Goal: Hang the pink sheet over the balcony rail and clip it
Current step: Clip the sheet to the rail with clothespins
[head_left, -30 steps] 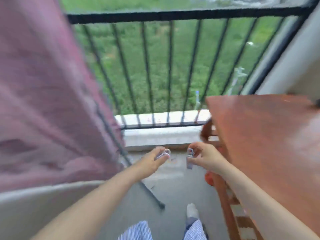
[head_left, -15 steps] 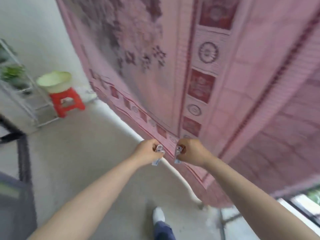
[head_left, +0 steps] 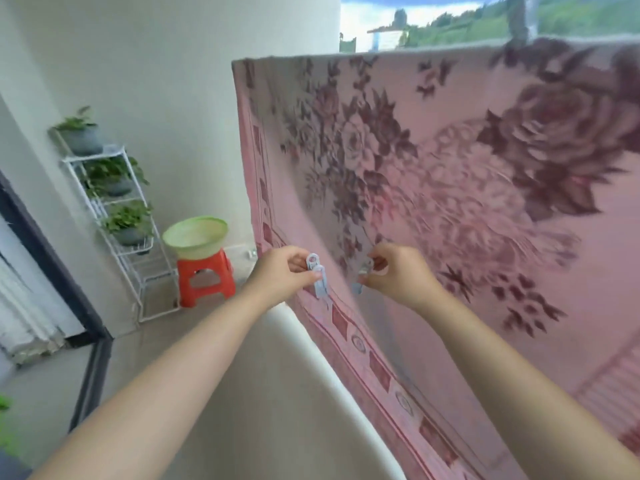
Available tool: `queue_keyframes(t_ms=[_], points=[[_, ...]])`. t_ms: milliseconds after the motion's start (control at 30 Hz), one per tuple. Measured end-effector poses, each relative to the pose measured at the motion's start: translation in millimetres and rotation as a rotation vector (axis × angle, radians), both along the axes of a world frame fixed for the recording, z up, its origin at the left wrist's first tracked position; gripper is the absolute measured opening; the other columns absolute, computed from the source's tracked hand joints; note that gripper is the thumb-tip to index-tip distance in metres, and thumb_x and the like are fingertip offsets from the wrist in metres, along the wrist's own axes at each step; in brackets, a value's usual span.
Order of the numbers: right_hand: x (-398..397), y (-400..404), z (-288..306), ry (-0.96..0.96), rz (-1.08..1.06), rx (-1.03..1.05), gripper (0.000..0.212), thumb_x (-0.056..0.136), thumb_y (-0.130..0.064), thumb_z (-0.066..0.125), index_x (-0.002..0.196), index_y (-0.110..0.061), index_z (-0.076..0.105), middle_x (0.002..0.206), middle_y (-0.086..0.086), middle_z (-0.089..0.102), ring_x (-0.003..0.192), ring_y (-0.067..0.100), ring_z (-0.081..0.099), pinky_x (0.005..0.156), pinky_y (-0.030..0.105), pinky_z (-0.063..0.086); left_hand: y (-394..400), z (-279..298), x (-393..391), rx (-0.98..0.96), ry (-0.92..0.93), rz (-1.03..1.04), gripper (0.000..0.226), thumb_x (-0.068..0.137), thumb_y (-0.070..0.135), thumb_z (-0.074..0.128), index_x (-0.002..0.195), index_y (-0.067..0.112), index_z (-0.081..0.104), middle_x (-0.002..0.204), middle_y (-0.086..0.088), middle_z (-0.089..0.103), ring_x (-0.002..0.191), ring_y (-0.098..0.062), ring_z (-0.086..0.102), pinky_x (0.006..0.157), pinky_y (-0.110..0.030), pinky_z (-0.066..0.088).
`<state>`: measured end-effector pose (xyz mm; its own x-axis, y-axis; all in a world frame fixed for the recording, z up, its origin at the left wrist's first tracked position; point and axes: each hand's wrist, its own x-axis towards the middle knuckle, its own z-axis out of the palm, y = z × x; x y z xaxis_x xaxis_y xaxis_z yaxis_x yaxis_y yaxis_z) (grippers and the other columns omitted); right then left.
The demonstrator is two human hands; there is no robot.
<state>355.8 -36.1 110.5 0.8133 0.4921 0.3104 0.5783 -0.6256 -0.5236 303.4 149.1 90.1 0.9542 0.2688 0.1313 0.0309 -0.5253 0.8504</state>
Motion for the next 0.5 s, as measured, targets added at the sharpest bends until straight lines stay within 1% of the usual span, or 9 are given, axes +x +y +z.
queue_keyframes(t_ms=[67, 133, 200, 233, 300, 333, 367, 400, 500], points=[[43.9, 38.2, 22.4, -0.060, -0.028, 0.039, 0.033, 0.073, -0.018, 0.071, 0.093, 0.006, 0.061, 0.092, 0.021, 0.065, 0.088, 0.034, 0.059, 0.076, 0.038, 0.046, 33.8, 13.3, 43.4, 0.002, -0.073, -0.006, 0.031, 0.078, 0.007, 0.067, 0.108, 0.006, 0.060, 0.084, -0.001, 0.060, 0.065, -0.002, 0.052, 0.057, -0.005, 0.042], [81.4, 74.9, 46.0, -0.123, -0.047, 0.045, 0.033, 0.074, -0.021, 0.070, 0.094, 0.003, 0.062, 0.094, 0.017, 0.065, 0.088, 0.031, 0.059, 0.078, 0.038, 0.047, 65.3, 28.9, 83.2, 0.017, -0.114, -0.014, 0.032, 0.079, 0.006, 0.065, 0.110, 0.005, 0.060, 0.082, -0.001, 0.060, 0.064, -0.005, 0.052, 0.059, -0.009, 0.042], [124.1, 117.0, 70.5, -0.190, -0.091, 0.073, 0.033, 0.074, -0.022, 0.070, 0.096, 0.001, 0.062, 0.097, 0.015, 0.065, 0.089, 0.028, 0.059, 0.080, 0.037, 0.049, 105.5, 47.5, 129.0, 0.036, -0.125, -0.052, 0.023, 0.078, 0.005, 0.064, 0.101, 0.007, 0.064, 0.070, 0.003, 0.059, 0.056, -0.002, 0.053, 0.060, -0.017, 0.045], [144.0, 137.3, 82.6, -0.217, -0.115, 0.084, 0.033, 0.074, -0.023, 0.070, 0.097, 0.000, 0.063, 0.097, 0.013, 0.064, 0.089, 0.027, 0.059, 0.080, 0.034, 0.049, 126.0, 57.3, 151.7, 0.023, -0.126, -0.070, 0.018, 0.076, 0.007, 0.064, 0.094, 0.011, 0.065, 0.068, 0.003, 0.059, 0.056, -0.004, 0.055, 0.064, -0.021, 0.050], [183.1, 175.9, 106.3, -0.244, -0.156, 0.089, 0.034, 0.073, -0.025, 0.071, 0.097, -0.003, 0.062, 0.092, 0.010, 0.060, 0.084, 0.023, 0.055, 0.074, 0.028, 0.045, 165.0, 79.0, 192.4, 0.040, -0.130, -0.100, 0.016, 0.065, 0.017, 0.061, 0.080, 0.020, 0.062, 0.074, -0.004, 0.063, 0.069, -0.018, 0.062, 0.078, -0.036, 0.054], [201.6, 193.8, 118.2, -0.257, -0.177, 0.082, 0.034, 0.073, -0.025, 0.071, 0.097, -0.003, 0.062, 0.089, 0.008, 0.056, 0.080, 0.020, 0.052, 0.071, 0.025, 0.041, 184.8, 90.3, 212.1, 0.072, -0.128, -0.106, 0.020, 0.060, 0.021, 0.056, 0.079, 0.022, 0.061, 0.080, -0.006, 0.064, 0.078, -0.024, 0.063, 0.082, -0.041, 0.053], [218.8, 210.6, 130.5, -0.268, -0.199, 0.087, 0.035, 0.072, -0.026, 0.072, 0.096, -0.002, 0.063, 0.086, 0.005, 0.053, 0.077, 0.018, 0.049, 0.069, 0.024, 0.039, 204.4, 102.4, 231.1, 0.096, -0.129, -0.111, 0.025, 0.057, 0.022, 0.053, 0.081, 0.022, 0.062, 0.083, -0.007, 0.065, 0.082, -0.026, 0.063, 0.084, -0.044, 0.054], [234.5, 226.3, 142.7, -0.270, -0.214, 0.098, 0.034, 0.072, -0.025, 0.072, 0.095, -0.001, 0.063, 0.084, 0.004, 0.052, 0.076, 0.017, 0.048, 0.068, 0.023, 0.037, 223.7, 113.4, 250.4, 0.105, -0.139, -0.113, 0.027, 0.058, 0.022, 0.055, 0.084, 0.020, 0.063, 0.084, -0.007, 0.065, 0.082, -0.025, 0.063, 0.085, -0.044, 0.054], [279.3, 268.7, 180.9, -0.313, -0.236, 0.081, 0.033, 0.072, -0.025, 0.072, 0.091, 0.001, 0.062, 0.082, 0.006, 0.055, 0.076, 0.021, 0.052, 0.067, 0.026, 0.040, 274.5, 147.2, 311.0, 0.112, -0.223, -0.142, 0.015, 0.073, 0.010, 0.064, 0.088, 0.014, 0.065, 0.084, -0.008, 0.067, 0.081, -0.022, 0.063, 0.083, -0.043, 0.053]])
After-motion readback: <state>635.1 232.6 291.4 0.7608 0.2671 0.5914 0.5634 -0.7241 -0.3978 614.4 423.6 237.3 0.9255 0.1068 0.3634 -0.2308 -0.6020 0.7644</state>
